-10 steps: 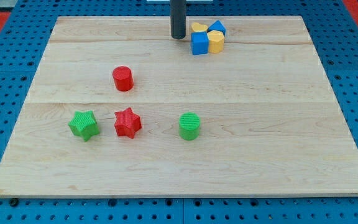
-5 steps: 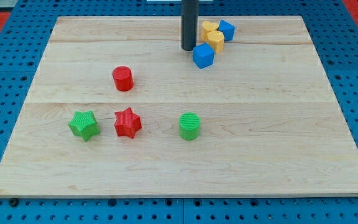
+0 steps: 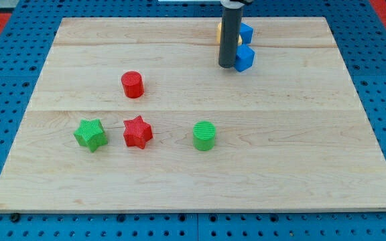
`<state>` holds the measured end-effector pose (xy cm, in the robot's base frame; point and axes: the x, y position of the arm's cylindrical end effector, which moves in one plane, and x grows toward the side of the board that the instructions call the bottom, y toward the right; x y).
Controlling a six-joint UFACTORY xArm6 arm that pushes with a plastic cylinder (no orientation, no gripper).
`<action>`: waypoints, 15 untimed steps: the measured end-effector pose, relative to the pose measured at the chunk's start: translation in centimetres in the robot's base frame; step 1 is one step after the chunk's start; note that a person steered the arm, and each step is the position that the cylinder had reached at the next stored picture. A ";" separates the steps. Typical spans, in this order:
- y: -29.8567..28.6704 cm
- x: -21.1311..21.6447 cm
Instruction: Place the yellow hexagon in between the blue blocks
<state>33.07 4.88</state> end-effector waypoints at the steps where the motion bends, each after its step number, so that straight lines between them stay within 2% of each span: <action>1: -4.6 -0.3; 4: -0.6 -3.1; 6: -0.6 -4.7; 8: 3.2 -5.4; 10: -0.2 -8.0; 13: 4.1 -6.8; 15: 7.0 -9.4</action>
<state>23.70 11.93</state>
